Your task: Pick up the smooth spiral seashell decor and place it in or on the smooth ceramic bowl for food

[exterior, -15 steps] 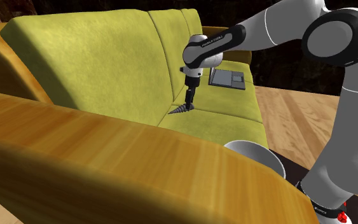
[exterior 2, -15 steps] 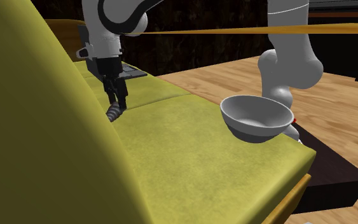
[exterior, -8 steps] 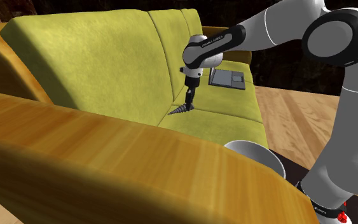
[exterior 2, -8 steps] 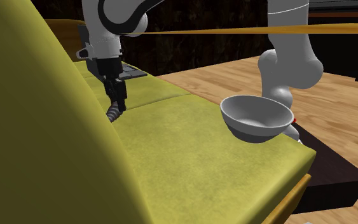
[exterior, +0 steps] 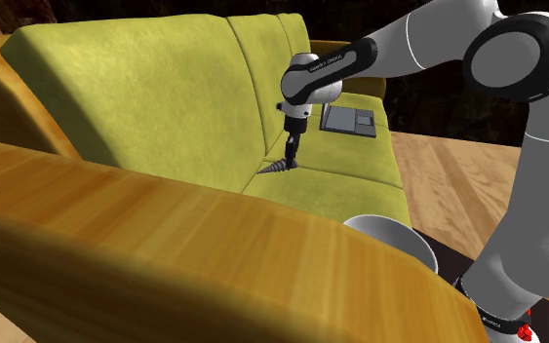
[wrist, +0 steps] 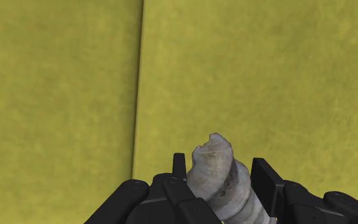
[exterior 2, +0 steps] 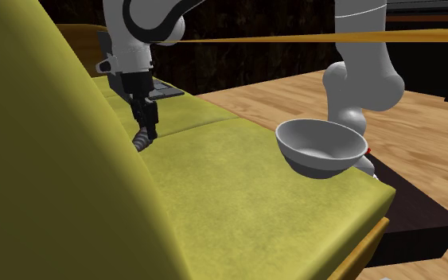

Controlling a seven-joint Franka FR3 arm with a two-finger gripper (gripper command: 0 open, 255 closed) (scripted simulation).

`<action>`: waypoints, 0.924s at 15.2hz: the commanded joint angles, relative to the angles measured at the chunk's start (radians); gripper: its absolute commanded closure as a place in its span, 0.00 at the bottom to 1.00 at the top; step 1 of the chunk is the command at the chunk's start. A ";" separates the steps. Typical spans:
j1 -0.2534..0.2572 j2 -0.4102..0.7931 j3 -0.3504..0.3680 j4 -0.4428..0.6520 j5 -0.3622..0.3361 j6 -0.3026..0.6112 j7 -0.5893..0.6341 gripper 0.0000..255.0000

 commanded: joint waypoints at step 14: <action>0.001 -0.053 -0.002 0.102 -0.013 -0.151 0.029 1.00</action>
